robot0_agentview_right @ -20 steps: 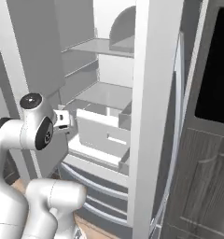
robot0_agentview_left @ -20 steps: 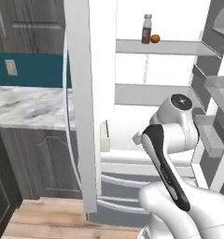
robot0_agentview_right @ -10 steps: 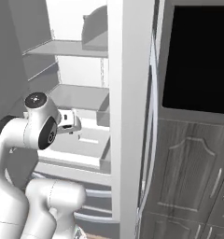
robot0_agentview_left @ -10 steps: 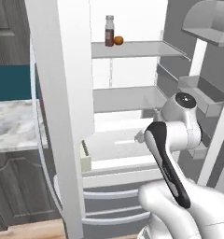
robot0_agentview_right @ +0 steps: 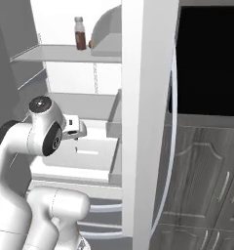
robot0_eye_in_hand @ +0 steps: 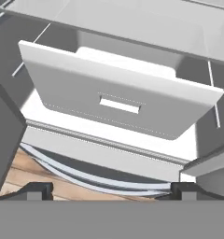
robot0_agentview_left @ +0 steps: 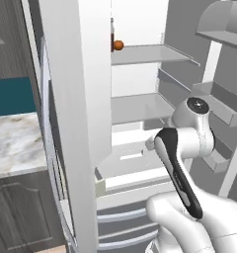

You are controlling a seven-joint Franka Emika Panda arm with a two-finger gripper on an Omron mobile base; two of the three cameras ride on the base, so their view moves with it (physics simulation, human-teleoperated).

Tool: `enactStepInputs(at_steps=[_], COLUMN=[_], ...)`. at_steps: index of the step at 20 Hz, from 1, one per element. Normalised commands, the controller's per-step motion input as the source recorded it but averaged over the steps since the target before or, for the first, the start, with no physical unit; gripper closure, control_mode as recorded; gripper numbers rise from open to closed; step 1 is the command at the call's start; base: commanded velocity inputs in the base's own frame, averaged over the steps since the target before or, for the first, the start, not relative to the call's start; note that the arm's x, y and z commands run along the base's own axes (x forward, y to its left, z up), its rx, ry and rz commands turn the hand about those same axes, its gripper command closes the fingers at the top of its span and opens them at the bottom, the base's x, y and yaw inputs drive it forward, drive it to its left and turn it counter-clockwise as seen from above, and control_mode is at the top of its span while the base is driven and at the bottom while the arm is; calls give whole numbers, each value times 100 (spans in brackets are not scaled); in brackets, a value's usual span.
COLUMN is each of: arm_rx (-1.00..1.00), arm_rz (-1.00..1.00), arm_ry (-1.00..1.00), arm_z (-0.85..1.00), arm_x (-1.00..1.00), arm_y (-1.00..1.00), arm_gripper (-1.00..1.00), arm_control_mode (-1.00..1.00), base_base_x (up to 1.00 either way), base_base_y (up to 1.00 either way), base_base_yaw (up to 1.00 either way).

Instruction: Pick the two tangerines from the fridge and place them on the plate next to the blender to make a fruit smoothie.

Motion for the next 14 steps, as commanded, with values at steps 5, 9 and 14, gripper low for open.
enactStepInputs(at_steps=[5,9,14], arm_rx=[0,0,0], arm_rz=[0,0,0], arm_ry=[0,0,0], arm_z=[0,0,0], arm_x=[0,0,0], arm_y=[0,0,0], arm_gripper=[-100,-100,-100], arm_control_mode=[100,100,100], base_base_x=[57,81,24], base_base_y=[14,10,3], base_base_yaw=[-6,-6,-2])
